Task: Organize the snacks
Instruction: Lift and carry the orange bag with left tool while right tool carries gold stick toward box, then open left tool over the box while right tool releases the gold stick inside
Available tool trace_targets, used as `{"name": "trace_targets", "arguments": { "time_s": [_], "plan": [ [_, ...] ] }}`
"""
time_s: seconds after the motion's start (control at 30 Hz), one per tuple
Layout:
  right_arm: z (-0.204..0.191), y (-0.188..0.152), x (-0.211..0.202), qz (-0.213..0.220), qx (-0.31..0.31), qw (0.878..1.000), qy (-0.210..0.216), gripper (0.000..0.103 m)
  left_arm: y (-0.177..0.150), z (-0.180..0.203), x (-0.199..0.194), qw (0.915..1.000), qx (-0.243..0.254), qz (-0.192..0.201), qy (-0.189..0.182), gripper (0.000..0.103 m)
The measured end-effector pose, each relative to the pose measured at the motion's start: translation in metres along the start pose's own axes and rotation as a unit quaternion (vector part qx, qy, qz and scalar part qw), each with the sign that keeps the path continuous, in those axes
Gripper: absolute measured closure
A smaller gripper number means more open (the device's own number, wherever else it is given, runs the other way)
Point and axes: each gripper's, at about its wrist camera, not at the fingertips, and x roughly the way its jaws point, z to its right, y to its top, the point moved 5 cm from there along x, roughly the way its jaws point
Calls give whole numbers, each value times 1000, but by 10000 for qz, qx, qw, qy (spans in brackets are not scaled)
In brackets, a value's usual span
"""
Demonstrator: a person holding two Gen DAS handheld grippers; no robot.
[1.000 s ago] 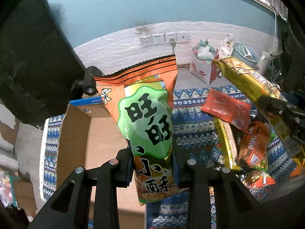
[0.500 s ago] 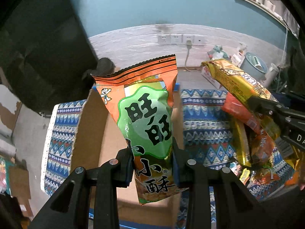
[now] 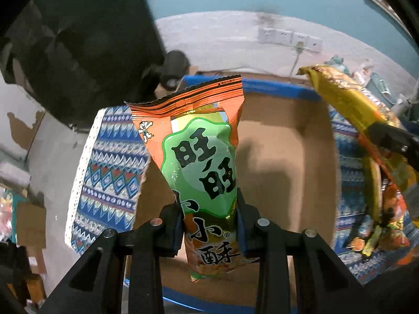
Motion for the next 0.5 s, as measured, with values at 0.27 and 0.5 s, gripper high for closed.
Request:
{"name": "trace_targets", "arguments": {
  "time_s": [0.27,0.5],
  "plan": [
    [-36,8,27,-224,-49,9993,284,73,-16,-20,31,9987,-140,-490,80,69],
    [-51,8,54,-494,-13,9980,392,73,-19,-30,43,9971,-136,-646,368,55]
  ]
}}
